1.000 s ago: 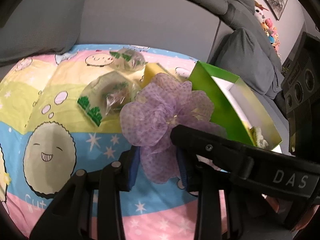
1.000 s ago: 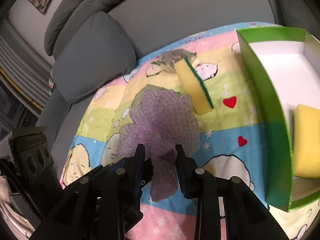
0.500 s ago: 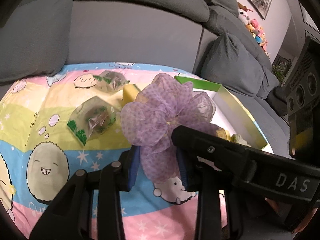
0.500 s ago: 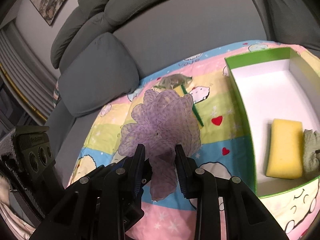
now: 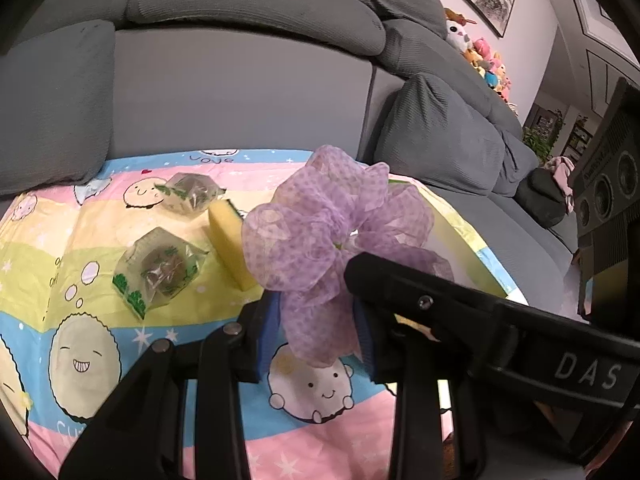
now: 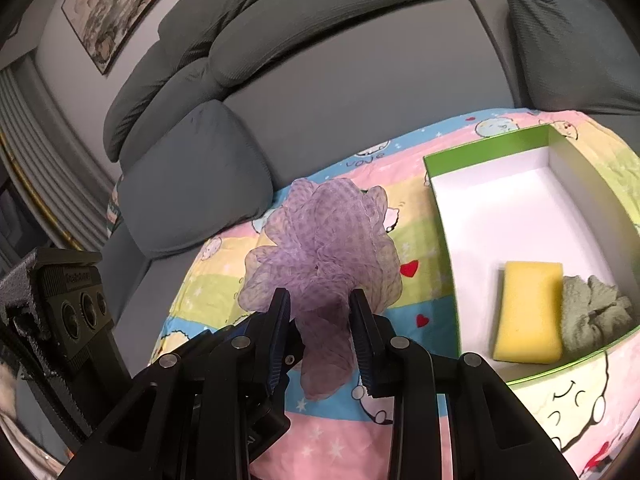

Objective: Organize objects
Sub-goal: 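Lift the purple bath puff with the right gripper and carry it over the box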

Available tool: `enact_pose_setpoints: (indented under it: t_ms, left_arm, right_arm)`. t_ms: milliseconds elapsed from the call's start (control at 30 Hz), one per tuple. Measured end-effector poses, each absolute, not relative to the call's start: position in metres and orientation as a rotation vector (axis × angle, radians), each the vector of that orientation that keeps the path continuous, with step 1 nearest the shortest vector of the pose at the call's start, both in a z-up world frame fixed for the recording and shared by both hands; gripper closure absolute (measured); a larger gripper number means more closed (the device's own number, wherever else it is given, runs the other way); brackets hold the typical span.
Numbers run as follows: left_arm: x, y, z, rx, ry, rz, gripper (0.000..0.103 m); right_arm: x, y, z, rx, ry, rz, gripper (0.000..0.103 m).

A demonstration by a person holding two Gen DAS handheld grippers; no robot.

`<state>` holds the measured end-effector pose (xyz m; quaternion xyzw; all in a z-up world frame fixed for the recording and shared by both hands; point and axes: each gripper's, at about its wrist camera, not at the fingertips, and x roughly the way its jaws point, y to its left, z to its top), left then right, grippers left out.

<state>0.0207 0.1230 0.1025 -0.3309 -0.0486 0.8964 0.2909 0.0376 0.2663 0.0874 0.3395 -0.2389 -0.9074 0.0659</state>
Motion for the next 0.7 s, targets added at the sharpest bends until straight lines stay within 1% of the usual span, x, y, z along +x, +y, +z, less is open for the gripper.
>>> enact_pose_setpoints:
  t_ms: [700]
  left_arm:
    - [0.024,0.166,0.122,-0.821,-0.07,2.324,0.07]
  right_arm:
    - [0.062,0.303,0.106,0.948,-0.784,-2.84,0.07]
